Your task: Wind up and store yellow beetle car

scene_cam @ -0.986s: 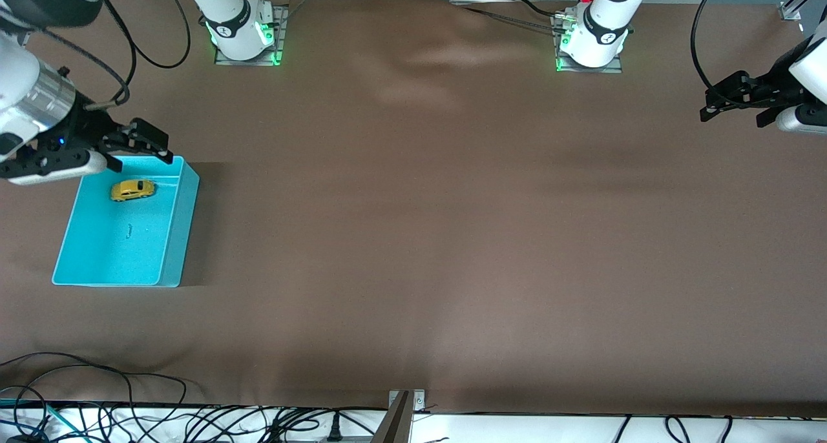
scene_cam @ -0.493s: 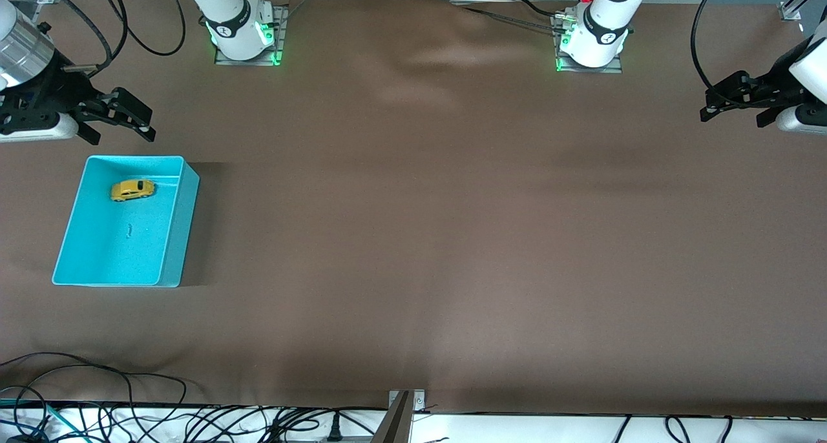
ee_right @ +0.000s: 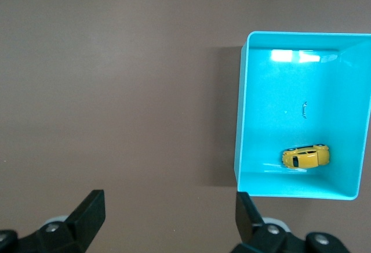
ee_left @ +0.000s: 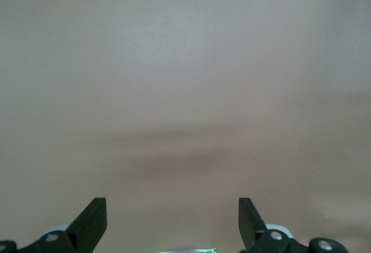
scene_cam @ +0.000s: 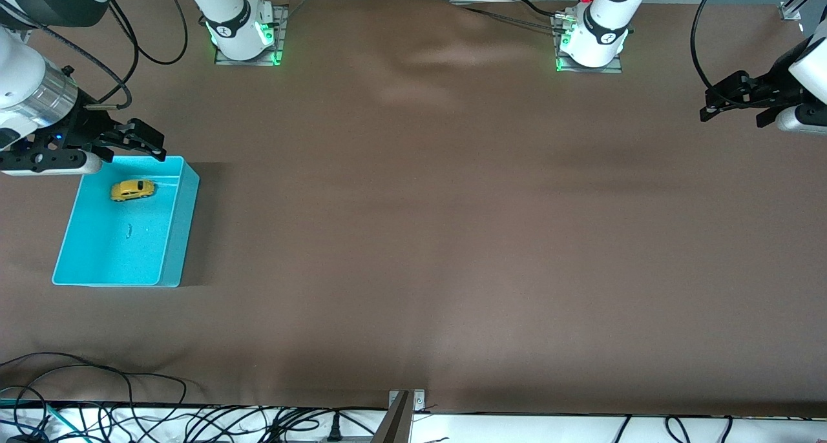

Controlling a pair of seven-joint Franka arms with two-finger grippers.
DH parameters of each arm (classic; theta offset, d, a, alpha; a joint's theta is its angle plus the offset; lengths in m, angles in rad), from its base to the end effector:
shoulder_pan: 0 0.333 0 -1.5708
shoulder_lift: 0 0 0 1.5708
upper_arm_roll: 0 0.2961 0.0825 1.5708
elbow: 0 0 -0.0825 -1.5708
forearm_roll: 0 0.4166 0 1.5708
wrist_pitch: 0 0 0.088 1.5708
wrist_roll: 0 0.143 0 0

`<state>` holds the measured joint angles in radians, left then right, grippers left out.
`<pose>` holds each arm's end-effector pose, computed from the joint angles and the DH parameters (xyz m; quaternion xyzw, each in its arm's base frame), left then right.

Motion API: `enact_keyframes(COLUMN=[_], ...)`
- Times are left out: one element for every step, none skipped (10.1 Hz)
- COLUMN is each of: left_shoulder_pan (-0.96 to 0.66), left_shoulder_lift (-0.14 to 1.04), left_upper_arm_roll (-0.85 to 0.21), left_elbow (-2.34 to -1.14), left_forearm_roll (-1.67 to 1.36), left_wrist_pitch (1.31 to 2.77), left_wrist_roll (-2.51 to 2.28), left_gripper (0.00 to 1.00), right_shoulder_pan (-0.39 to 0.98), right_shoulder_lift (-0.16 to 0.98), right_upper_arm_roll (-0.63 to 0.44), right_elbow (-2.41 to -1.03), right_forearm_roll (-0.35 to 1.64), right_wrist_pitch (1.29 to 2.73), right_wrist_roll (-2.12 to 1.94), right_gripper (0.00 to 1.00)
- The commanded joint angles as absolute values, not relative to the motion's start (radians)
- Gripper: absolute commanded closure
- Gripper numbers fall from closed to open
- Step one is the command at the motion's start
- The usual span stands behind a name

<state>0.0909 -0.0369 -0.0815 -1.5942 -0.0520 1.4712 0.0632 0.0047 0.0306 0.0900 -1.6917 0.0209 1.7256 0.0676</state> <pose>0.5624 -0.0032 0.5701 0.9984 -0.0282 -0.0422 0.0260 0.6013 0.0593 0.5025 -0.9999 -0.0119 -0.0008 0.0118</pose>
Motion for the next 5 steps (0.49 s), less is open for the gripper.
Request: enact_keyframes(left_shoulder_pan=[0.089, 0.089, 0.090, 0.091, 0.089], left_shoulder_lift=[-0.035, -0.035, -0.035, -0.035, -0.035], left_upper_arm_roll=[-0.080, -0.080, -0.078, -0.078, -0.081], left_elbow=[-1.575, -1.575, -1.575, -1.575, -1.575], left_forearm_roll=[-0.064, -0.064, -0.064, -0.064, -0.064], left_wrist_pitch=[1.457, 1.457, 1.457, 1.457, 1.457], left_wrist_roll=[0.060, 0.060, 0.060, 0.060, 0.060], left_gripper=[0.00, 0.00, 0.00, 0.00, 0.00], right_shoulder_pan=[0.021, 0.021, 0.020, 0.018, 0.018], right_shoulder_lift=[0.031, 0.031, 0.031, 0.029, 0.029], right_upper_arm_roll=[0.084, 0.084, 0.084, 0.083, 0.078], right_elbow=[-1.642, -1.617, -1.605, -1.603, -1.600], right_forearm_roll=[0.011, 0.012, 0.017, 0.028, 0.029], right_wrist_pitch=[1.654, 1.623, 1.606, 1.595, 1.591], right_wrist_roll=[0.086, 0.084, 0.084, 0.084, 0.084], right_gripper=[0.00, 0.00, 0.00, 0.00, 0.00])
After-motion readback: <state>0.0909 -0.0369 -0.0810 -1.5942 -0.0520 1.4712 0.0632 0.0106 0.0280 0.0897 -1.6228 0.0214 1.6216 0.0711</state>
